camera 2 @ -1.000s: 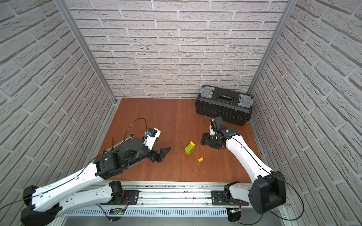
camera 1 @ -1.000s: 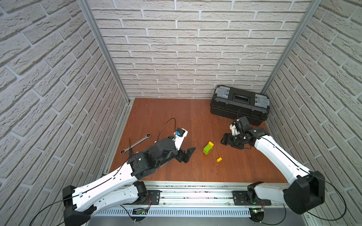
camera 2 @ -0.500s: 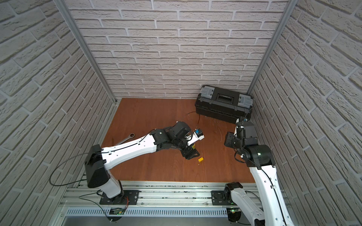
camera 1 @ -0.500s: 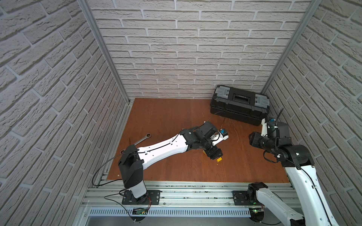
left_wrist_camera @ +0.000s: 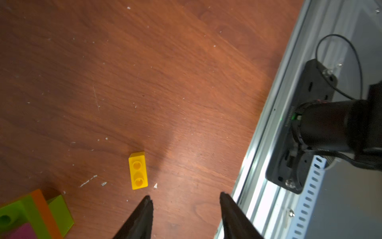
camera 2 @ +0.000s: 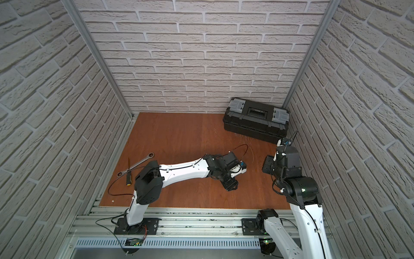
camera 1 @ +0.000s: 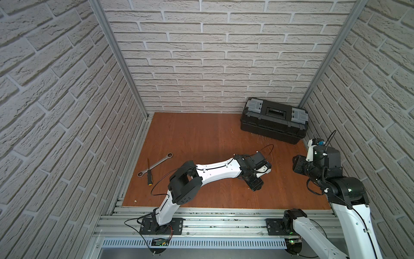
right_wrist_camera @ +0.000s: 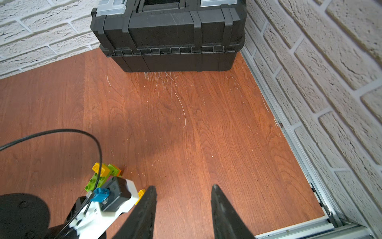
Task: Assemble a carrot with lego
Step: Pick up the lego brick from the center of the board.
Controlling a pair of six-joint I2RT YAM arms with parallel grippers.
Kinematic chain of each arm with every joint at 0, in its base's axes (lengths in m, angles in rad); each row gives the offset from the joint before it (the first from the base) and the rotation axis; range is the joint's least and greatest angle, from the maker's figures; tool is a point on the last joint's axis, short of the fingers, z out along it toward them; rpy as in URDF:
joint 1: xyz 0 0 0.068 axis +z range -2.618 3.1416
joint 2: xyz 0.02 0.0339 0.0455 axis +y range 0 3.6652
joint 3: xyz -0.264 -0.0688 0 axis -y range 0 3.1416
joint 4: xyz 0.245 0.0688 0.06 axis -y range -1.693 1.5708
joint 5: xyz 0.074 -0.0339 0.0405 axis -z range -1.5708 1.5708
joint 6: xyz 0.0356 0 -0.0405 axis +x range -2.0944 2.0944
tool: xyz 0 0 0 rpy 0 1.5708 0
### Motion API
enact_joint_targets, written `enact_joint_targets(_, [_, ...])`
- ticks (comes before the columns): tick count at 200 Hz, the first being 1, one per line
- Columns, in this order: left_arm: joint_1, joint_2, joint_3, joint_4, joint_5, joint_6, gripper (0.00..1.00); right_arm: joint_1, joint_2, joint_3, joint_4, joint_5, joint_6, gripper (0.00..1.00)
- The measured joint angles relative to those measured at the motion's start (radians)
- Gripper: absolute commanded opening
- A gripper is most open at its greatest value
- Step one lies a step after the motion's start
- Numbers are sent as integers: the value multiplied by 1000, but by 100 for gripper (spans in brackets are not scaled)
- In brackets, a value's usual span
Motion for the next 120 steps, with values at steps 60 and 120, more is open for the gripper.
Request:
enact_joint_targets(60, [4, 95, 79, -68, -66, -41, 46, -2, -10, -17, 0, -38, 0, 45])
enact_joint_targets(120, [4, 107, 95, -103, -151, -84, 46, -2, -13, -17, 0, -43, -1, 45])
